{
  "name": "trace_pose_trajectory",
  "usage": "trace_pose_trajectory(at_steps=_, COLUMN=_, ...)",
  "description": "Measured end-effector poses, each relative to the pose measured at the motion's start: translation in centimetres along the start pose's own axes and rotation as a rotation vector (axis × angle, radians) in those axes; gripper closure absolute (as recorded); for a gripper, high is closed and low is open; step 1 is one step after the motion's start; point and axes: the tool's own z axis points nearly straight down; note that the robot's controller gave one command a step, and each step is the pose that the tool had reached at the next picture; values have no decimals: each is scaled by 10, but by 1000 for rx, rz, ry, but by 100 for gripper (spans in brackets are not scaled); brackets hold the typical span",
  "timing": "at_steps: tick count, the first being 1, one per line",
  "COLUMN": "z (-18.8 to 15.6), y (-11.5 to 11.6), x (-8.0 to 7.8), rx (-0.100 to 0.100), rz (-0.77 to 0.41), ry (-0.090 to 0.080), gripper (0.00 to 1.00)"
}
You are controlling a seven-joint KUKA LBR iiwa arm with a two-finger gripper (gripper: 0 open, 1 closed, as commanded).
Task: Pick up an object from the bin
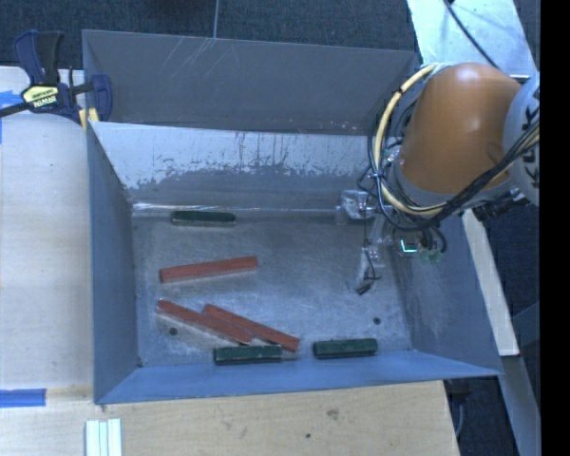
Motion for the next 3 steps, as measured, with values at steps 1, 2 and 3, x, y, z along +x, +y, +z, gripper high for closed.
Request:
trace_pose_trajectory(at_steps=1, z=121, y=25, x=-76, rx=0, rz=63, ry=-5, gripper=0)
trace_pose_trajectory(at_steps=2, z=130, y=138, x=-72, rx=17, rz=412, ry=-18, gripper=0)
trace_pose_trajectory(at_steps=3, z=130, y=155, x=-71, rx=0, rz=496, ry=-5, gripper=0)
